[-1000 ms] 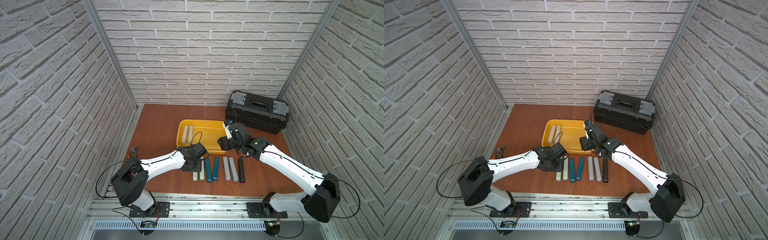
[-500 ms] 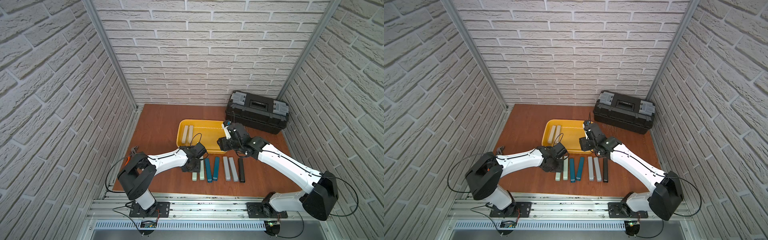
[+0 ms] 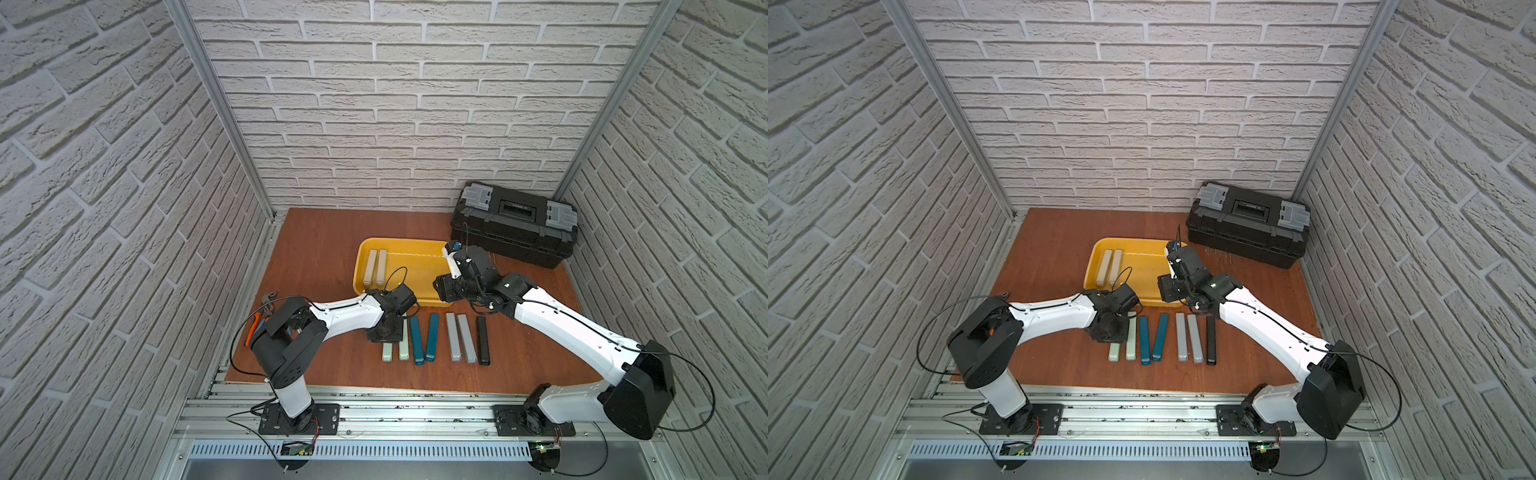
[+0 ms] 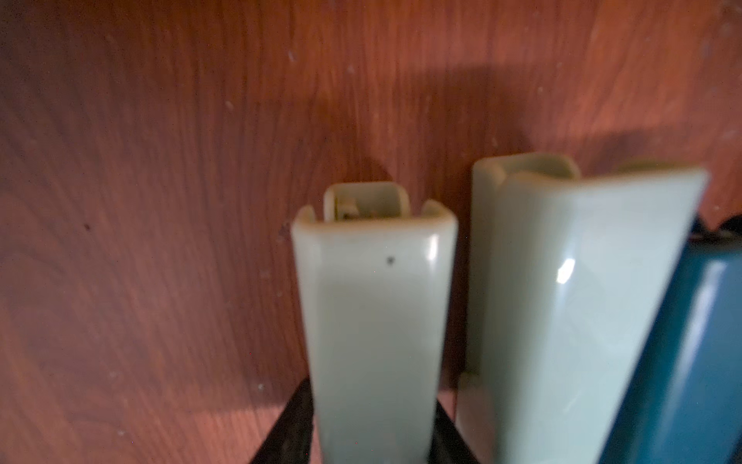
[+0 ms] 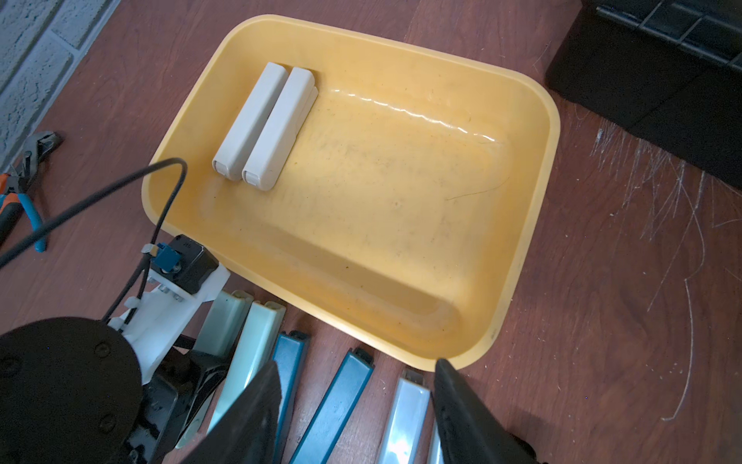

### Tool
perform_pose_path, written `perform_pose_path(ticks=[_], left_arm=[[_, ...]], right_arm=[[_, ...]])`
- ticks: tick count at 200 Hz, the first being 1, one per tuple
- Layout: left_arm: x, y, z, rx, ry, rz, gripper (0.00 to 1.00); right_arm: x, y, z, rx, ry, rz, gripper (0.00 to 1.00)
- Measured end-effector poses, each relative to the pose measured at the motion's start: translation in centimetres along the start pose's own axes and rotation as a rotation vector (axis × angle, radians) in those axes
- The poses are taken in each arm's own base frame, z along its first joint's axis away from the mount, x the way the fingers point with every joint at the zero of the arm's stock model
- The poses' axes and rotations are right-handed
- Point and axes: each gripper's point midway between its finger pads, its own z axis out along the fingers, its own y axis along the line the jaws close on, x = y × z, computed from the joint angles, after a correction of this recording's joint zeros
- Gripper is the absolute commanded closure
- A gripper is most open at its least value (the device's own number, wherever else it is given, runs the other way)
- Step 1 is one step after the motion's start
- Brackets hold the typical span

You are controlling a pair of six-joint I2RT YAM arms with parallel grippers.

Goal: Put the pruning pliers into the storage box
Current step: Pick up the pruning pliers from the center of the board.

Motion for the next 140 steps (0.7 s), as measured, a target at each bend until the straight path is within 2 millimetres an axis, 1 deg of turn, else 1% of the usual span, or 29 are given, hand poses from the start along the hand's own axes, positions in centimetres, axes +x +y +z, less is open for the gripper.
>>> perform_pose_path(ticks=[16,28,50,71,102,124,140], left_arm=[[0.0,0.0,0.0,-0.001,0.001,0.0,0.73],[0.0,0.1,0.0,-0.002,0.002,-0.001,0.79],[0.1,0.1,-0.1,-0.004,0.004,-0.001,0.8],[0.2,0.2,-0.8,0.002,-0.002,-0.004,0.8],[0.2,0.3,-3.3,0.027,-0.029,-0.006,0.8],[-0.3,0.1,-5.9,0.047,-0.053,-0.006,0.79],[-1.2,-0.4,-8.0,0.068,-0.083,-0.009,0.79]], right_arm=[[0.0,0.0,0.0,-0.002,-0.001,0.004,0.4],[-0.1,0.1,0.0,-0.005,-0.004,0.007,0.4],[-0.1,0.1,0.0,-0.006,-0.005,0.007,0.4],[-0.2,0.1,0.0,-0.007,-0.006,0.008,0.4],[-0.2,0.2,0.0,-0.008,-0.006,0.007,0.4],[-0.2,0.2,0.0,-0.008,-0.008,0.007,0.4],[-0.3,0.2,0.0,-0.008,-0.01,0.007,0.41]])
